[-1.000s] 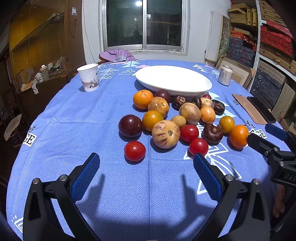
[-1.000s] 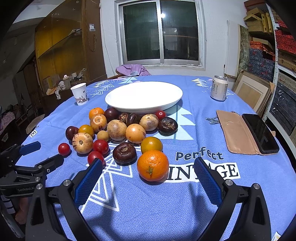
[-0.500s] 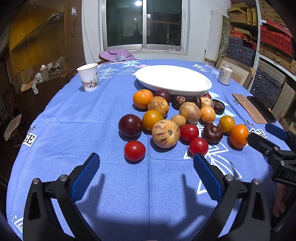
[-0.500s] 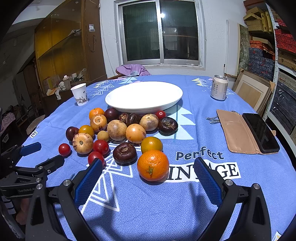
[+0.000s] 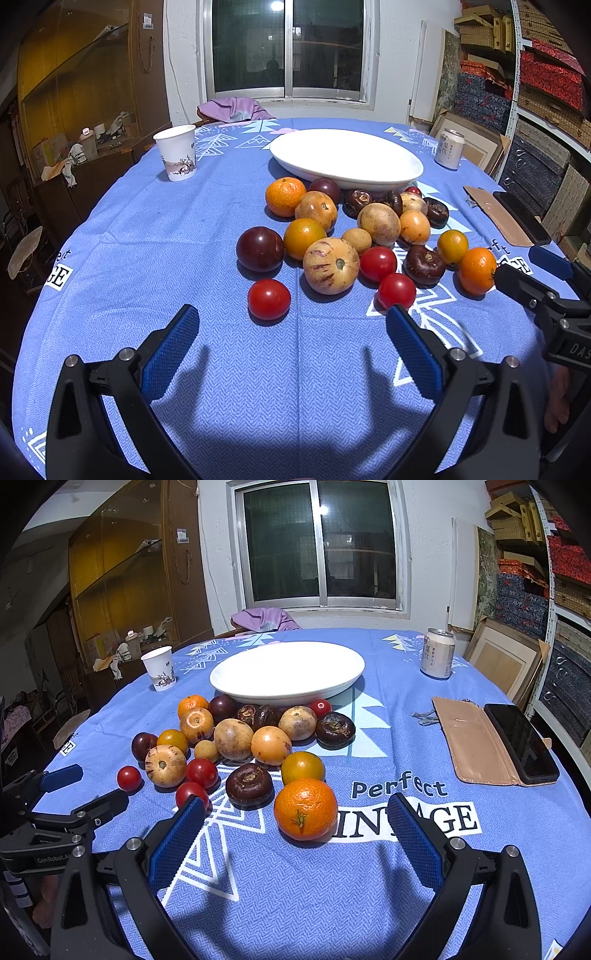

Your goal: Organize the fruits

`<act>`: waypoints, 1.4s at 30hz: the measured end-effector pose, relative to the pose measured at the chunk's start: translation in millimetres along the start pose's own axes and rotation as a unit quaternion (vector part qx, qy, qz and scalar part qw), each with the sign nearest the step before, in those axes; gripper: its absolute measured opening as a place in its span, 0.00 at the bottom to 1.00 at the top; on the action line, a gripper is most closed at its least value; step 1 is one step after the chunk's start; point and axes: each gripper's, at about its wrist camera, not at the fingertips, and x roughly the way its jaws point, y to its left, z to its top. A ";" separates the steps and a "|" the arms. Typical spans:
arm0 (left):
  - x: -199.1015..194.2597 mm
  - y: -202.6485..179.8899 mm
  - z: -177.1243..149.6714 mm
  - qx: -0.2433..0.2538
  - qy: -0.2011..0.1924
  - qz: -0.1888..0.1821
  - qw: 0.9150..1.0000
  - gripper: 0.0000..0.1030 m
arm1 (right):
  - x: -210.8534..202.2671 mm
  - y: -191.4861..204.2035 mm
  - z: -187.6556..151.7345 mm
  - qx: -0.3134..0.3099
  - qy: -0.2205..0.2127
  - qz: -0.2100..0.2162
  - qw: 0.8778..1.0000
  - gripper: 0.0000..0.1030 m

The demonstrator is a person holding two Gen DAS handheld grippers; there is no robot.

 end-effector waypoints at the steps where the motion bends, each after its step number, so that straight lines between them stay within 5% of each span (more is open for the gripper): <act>1: -0.3 -0.2 0.0 0.000 0.000 0.000 1.000 0.96 | 0.1 0.0 -0.1 0.000 0.000 0.000 1.000 0.97; 29: 0.5 -0.6 -3.1 0.001 0.004 -0.003 1.000 0.96 | 1.9 -3.2 0.0 0.003 0.002 0.003 1.000 0.97; 37: 11.7 8.3 -2.0 -0.028 0.035 -0.052 0.998 0.96 | 3.3 2.7 -1.9 0.000 0.014 0.017 1.000 0.97; 42: 13.9 3.5 -1.3 -0.018 0.040 -0.064 0.997 0.96 | 6.5 -5.8 -3.3 0.026 0.028 0.066 0.997 0.97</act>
